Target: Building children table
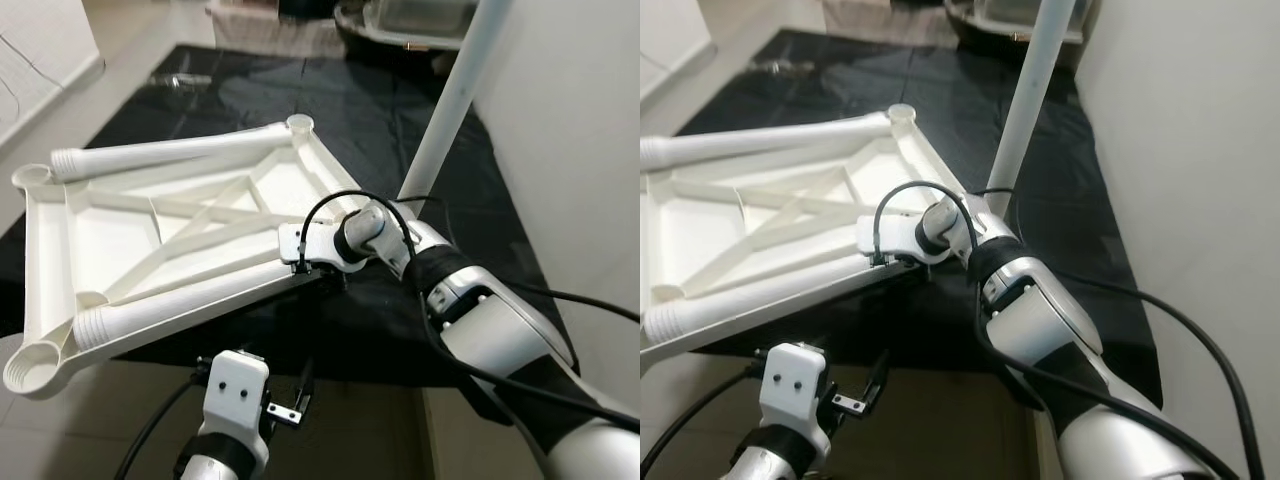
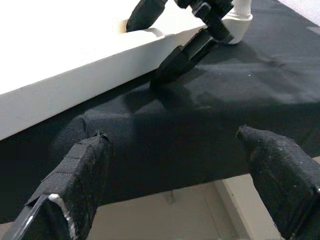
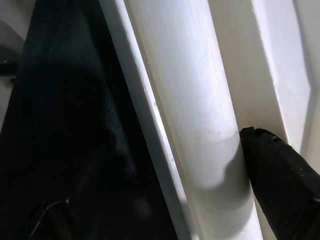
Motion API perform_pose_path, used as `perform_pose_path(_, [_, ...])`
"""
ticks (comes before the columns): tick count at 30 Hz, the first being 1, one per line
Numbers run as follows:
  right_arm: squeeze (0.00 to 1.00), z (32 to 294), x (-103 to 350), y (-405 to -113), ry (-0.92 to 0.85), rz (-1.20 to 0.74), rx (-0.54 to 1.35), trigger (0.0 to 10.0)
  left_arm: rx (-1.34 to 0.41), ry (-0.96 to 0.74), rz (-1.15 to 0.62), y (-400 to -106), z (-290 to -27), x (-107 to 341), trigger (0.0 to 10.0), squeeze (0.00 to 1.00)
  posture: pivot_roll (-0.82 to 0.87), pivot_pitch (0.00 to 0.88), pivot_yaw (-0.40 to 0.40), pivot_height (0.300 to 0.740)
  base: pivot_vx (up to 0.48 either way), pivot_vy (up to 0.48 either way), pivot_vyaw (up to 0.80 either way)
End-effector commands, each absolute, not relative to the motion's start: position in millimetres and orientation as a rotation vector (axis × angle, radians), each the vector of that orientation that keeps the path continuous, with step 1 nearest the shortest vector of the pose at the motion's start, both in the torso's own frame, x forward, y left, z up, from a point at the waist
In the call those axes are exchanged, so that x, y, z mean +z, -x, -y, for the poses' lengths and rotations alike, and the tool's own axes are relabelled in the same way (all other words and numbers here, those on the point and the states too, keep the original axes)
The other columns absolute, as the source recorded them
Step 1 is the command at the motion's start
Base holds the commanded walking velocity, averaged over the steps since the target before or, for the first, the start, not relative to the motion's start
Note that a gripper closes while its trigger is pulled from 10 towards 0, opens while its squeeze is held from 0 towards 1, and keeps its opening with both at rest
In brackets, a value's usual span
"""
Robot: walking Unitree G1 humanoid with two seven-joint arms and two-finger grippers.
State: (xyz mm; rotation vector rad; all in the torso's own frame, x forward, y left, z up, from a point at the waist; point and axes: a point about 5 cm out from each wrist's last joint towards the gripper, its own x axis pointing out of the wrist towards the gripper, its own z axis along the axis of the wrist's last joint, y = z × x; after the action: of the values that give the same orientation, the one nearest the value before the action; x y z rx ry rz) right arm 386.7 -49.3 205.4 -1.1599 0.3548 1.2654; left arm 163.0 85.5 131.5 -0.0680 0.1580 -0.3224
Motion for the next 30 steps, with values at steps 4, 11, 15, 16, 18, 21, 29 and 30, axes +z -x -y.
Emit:
perform_pose_path(4, [0.0, 51.9, 211.0, -388.0, 1.128, -0.349, 1.269, 10.0, -0.383, 0.123, -0.19, -151.2, -66.1, 130.6, 10.0, 0.0, 0.05, 0.211, -0.11, 0.74, 0.0, 0.0, 0.0])
perform_pose_path(11, [0.0, 48.0, 256.1, -393.7, 0.908, -0.16, 1.244, 10.0, -0.382, 0.109, -0.198, -155.2, -69.5, 125.4, 10.0, 0.0, 0.05, 0.178, -0.1, 0.74, 0.0, 0.0, 0.0])
perform_pose_path(15, [0.0, 52.0, 265.0, -394.7, 0.915, -0.146, 1.241, 10.0, -0.378, 0.101, -0.199, -157.8, -71.3, 123.4, 10.0, 0.0, 0.05, 0.164, -0.094, 0.74, 0.0, 0.0, 0.0])
perform_pose_path(16, [0.0, 52.0, 265.0, -394.7, 0.915, -0.146, 1.241, 10.0, -0.378, 0.101, -0.199, -157.8, -71.3, 123.4, 10.0, 0.0, 0.05, 0.164, -0.094, 0.74, 0.0, 0.0, 0.0])
perform_pose_path(18, [0.0, 56.9, 265.5, -394.5, 0.94, -0.17, 1.257, 10.0, -0.373, 0.1, -0.201, -159.5, -73.3, 121.9, 10.0, 0.0, 0.05, 0.151, -0.092, 0.74, 0.0, 0.0, 0.0])
perform_pose_path(21, [0.0, 62.0, 262.6, -393.9, 0.976, -0.208, 1.278, 10.0, -0.368, 0.099, -0.202, -161.1, -75.2, 120.9, 10.0, 0.0, 0.05, 0.147, -0.086, 0.74, 0.0, 0.0, 0.0])
perform_pose_path(29, [0.0, 78.5, 236.9, -390.2, 1.146, -0.373, 1.339, 10.0, -0.366, 0.093, -0.207, -164.2, -78.3, 118.5, 10.0, 0.0, 0.05, 0.142, -0.081, 0.74, 0.0, 0.0, 0.0])
perform_pose_path(30, [0.0, 78.5, 236.9, -390.2, 1.146, -0.373, 1.339, 10.0, -0.366, 0.093, -0.207, -164.2, -78.3, 118.5, 10.0, 0.0, 0.05, 0.142, -0.081, 0.74, 0.0, 0.0, 0.0])
